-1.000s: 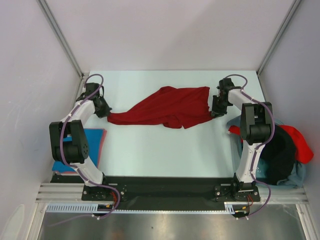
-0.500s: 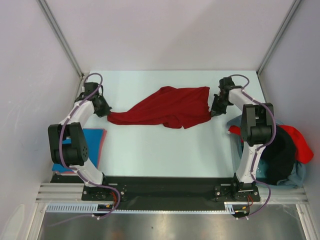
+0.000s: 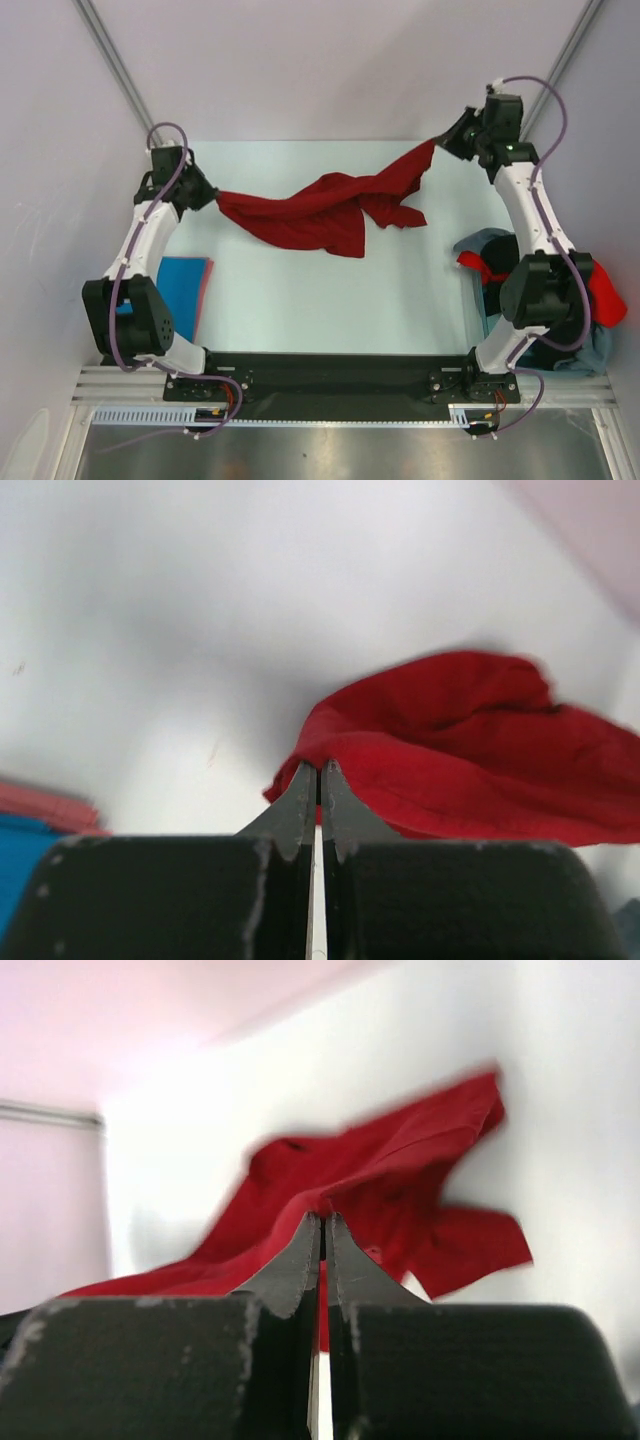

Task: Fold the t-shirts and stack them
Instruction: Flatten the tshirt out

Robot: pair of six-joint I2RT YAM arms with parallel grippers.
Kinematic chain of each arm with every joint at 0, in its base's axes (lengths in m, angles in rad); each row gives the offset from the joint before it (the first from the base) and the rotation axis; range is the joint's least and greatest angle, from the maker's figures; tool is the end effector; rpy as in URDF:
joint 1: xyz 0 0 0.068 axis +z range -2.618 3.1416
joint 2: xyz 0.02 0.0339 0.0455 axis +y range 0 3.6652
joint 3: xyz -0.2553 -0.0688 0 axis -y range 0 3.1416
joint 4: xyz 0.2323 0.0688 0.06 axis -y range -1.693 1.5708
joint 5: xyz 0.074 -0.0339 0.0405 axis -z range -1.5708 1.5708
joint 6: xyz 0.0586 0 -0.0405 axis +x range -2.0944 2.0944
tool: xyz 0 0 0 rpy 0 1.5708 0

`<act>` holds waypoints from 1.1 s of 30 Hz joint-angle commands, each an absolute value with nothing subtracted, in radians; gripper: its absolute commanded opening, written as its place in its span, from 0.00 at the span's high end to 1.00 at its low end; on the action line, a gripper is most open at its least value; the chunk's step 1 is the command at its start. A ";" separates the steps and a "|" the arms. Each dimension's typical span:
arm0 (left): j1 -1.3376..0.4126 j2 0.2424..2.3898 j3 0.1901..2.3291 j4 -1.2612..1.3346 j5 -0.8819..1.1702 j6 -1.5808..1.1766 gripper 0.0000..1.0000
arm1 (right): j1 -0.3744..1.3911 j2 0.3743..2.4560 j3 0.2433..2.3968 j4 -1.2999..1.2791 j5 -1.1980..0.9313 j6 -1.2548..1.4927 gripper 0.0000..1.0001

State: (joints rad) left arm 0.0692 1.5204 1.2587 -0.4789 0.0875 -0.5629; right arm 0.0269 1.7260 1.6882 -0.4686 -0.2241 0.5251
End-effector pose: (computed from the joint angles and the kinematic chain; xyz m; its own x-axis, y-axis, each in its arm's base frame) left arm 0.3443 0.0187 0.2770 -0.5668 -0.5722 -0.5927 -0.3630 0.8193 -0.4437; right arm 0.4080 0.0240 0.3533 -0.5301 0.4747 -0.7026 0.0523 0.8453 0.5317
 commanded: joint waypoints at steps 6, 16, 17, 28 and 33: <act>0.066 1.390 1.549 -0.400 0.132 -0.744 1.00 | 0.008 1.494 1.919 -0.324 -0.195 0.546 1.00; 0.069 1.370 1.972 -0.367 0.121 -0.822 1.00 | -0.051 1.402 2.195 -0.313 -0.178 0.512 1.00; 0.069 1.364 1.991 -0.364 0.120 -0.821 1.00 | -0.051 1.379 2.212 -0.304 -0.179 0.508 1.00; 0.072 1.255 2.117 -0.390 0.084 -0.835 1.00 | -0.054 1.250 2.312 -0.256 -0.152 0.457 1.00; 0.119 1.365 2.137 -0.400 0.119 -0.969 1.00 | -0.054 1.319 2.293 -0.273 -0.150 0.462 1.00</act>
State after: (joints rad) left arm 0.0780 1.2758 2.1128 -0.3977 0.0944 -0.8516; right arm -0.0483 1.2514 2.2871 -0.2897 -0.1837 0.4767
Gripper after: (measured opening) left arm 0.011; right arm 0.016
